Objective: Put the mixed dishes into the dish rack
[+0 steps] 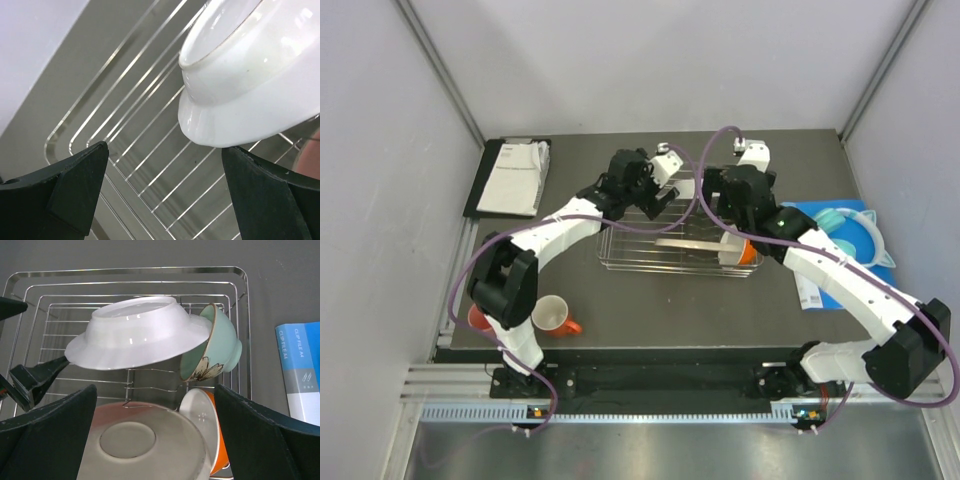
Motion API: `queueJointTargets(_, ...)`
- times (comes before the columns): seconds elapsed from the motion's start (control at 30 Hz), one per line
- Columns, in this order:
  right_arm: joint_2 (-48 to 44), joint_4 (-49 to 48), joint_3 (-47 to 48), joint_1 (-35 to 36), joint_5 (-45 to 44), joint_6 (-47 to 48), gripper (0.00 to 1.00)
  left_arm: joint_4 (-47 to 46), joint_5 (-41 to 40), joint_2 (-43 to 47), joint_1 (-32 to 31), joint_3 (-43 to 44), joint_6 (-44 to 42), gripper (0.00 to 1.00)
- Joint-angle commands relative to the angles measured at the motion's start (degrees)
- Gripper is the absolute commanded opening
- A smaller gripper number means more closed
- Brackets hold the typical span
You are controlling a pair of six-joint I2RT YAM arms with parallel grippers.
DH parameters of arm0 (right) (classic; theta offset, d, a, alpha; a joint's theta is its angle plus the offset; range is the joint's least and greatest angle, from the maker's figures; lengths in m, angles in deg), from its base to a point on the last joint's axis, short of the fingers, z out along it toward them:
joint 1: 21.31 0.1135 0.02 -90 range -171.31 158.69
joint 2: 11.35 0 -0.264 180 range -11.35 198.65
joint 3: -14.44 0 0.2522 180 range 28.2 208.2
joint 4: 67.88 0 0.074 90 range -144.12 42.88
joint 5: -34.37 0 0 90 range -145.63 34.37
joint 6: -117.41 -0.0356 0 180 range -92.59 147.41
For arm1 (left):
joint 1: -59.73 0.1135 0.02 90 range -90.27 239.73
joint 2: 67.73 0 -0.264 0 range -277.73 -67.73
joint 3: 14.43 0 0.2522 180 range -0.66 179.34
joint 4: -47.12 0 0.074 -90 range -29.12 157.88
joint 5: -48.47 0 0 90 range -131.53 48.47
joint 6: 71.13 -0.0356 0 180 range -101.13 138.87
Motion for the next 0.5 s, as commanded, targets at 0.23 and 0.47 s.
queueJointTargets(0.23, -4.7, -3.4, -2.5, 0.9, -1.0, -0.5, 1.00, -6.8, 2.6, 2.7, -1.4, -2.2, -1.3, 0.99)
queueJointTargets(0.47, -7.5, -4.3, -6.9, 0.8, -4.6, 0.8, 1.00, -1.0, 2.4, -1.6, -3.2, 1.1, 0.1, 0.99)
